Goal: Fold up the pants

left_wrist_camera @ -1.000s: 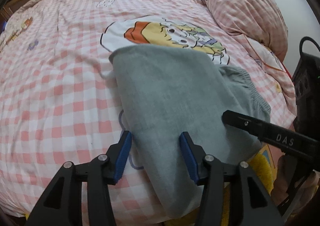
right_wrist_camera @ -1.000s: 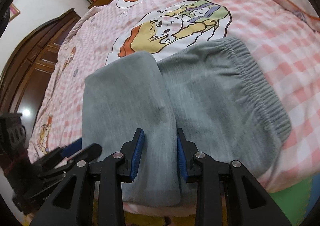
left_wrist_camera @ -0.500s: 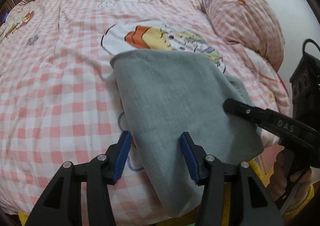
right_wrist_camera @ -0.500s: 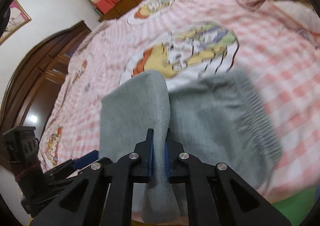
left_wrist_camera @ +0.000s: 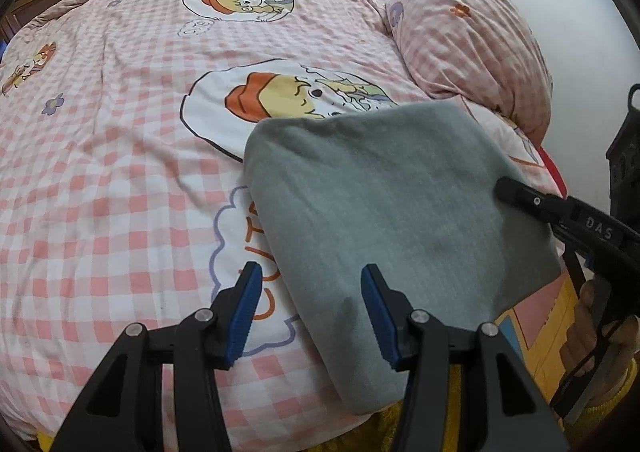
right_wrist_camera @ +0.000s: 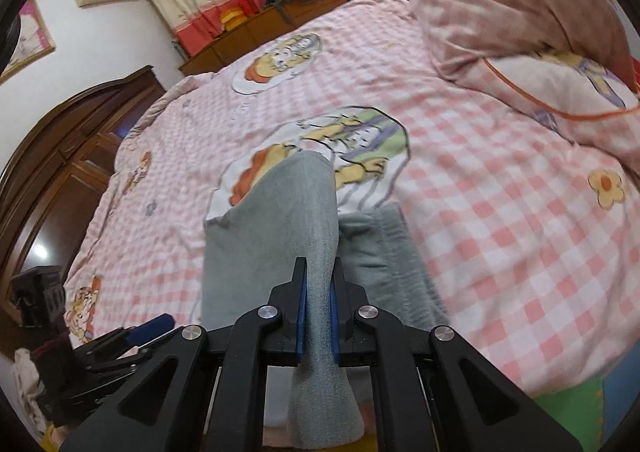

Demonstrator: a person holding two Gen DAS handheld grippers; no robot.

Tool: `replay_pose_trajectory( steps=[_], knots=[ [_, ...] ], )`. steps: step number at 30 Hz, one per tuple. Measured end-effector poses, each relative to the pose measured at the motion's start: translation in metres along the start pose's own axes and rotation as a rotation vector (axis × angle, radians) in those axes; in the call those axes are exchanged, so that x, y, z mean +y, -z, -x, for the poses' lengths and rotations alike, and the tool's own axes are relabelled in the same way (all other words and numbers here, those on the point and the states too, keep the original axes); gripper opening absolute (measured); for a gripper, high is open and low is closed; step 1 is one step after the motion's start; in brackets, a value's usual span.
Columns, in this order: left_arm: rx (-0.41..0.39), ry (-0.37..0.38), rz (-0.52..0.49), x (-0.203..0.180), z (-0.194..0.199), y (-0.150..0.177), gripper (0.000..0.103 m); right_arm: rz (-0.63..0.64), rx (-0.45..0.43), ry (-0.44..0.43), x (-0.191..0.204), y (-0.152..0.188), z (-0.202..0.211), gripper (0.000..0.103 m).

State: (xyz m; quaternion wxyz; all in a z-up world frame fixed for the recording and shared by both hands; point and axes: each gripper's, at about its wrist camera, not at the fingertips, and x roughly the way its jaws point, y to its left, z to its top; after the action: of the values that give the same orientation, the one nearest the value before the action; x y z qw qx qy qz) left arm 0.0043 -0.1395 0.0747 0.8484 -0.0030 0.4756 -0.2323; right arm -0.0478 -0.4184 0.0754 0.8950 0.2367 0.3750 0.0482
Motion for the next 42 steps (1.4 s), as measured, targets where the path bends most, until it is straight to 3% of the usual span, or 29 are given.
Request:
replay_pose_trajectory(
  steps=[5, 9, 11, 13, 16, 18, 20, 24, 31, 36, 42],
  knots=[
    [0.005, -0.014, -0.022, -0.005, -0.005, -0.001, 0.054, -0.019, 0.001, 0.052, -0.018, 0.003, -0.01, 0.009],
    [0.03, -0.019, -0.032, -0.007, -0.018, -0.002, 0.054, -0.021, 0.092, 0.131, -0.038, 0.009, -0.039, 0.015],
    [0.046, -0.019, -0.036, -0.009, -0.024, -0.003, 0.054, -0.041, 0.104, 0.117, -0.044, 0.011, -0.041, 0.016],
    [0.045, -0.017, -0.044, -0.011, -0.027, -0.006, 0.054, -0.056, 0.092, 0.129, -0.043, 0.008, -0.029, 0.02],
    [0.014, -0.004, -0.07, -0.018, -0.026, -0.018, 0.054, -0.01, 0.008, 0.187, -0.031, 0.001, -0.008, 0.02],
    [-0.004, -0.001, -0.088, -0.024, -0.029, -0.027, 0.054, 0.035, -0.03, 0.156, -0.019, -0.007, -0.001, 0.02],
    [-0.019, 0.005, -0.108, -0.031, -0.035, -0.036, 0.053, 0.071, -0.006, 0.092, -0.011, -0.015, -0.009, 0.02],
    [-0.012, 0.016, -0.123, -0.039, -0.06, -0.053, 0.031, 0.141, 0.076, 0.058, 0.0, -0.024, -0.049, 0.02],
    [0.016, 0.006, -0.069, -0.026, -0.103, -0.068, 0.03, 0.179, 0.121, 0.134, -0.011, -0.027, -0.1, 0.012],
    [0.008, 0.031, -0.036, -0.017, -0.106, -0.065, 0.03, 0.175, 0.098, 0.115, -0.016, -0.023, -0.095, 0.012],
    [0.021, 0.033, -0.039, -0.022, -0.086, -0.059, 0.032, 0.177, 0.1, 0.124, -0.008, -0.018, -0.06, 0.017]
  ],
)
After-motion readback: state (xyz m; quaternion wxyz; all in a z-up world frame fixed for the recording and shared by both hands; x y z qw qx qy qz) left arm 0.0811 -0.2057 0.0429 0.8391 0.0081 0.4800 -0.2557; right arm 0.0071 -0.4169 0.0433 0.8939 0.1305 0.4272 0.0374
